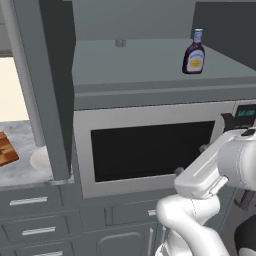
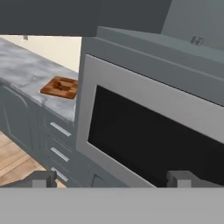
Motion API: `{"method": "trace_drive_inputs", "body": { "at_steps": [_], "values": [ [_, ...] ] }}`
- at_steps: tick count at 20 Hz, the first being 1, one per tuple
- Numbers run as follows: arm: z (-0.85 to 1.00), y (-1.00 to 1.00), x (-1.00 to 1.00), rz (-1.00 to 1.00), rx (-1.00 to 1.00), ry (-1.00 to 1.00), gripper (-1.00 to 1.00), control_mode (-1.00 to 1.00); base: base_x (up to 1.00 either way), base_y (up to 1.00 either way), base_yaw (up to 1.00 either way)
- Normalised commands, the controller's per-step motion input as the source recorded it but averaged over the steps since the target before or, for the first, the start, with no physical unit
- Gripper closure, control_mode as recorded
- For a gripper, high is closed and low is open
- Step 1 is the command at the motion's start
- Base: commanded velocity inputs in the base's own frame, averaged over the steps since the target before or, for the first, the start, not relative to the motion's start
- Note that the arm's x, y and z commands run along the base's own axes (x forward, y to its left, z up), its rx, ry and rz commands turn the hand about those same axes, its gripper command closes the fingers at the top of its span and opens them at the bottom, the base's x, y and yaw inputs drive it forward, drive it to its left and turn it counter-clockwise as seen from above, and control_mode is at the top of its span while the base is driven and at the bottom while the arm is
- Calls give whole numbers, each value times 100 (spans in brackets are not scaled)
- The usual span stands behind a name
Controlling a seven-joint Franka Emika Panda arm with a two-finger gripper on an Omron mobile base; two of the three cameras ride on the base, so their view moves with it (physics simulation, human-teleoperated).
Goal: Pick the chicken drumstick from the plate and place it on the cutting board. Then pick the condiment bottle from the cabinet and place it next to the cutting board.
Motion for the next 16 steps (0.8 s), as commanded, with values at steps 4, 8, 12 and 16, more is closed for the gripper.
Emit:
{"method": "trace_drive_inputs", "body": {
  "at_steps": [4,8,12,16],
  "values": [
    [17,0,-14,0,0,0,-100,-100,0,0,0],
    [18,-4,-8,0,0,0,-100,-100,0,0,0],
    [15,-13,0,0,0,-3,-100,-100,0,0,0],
    [11,-14,-1,0,0,-10,-100,-100,0,0,0]
  ]
}}
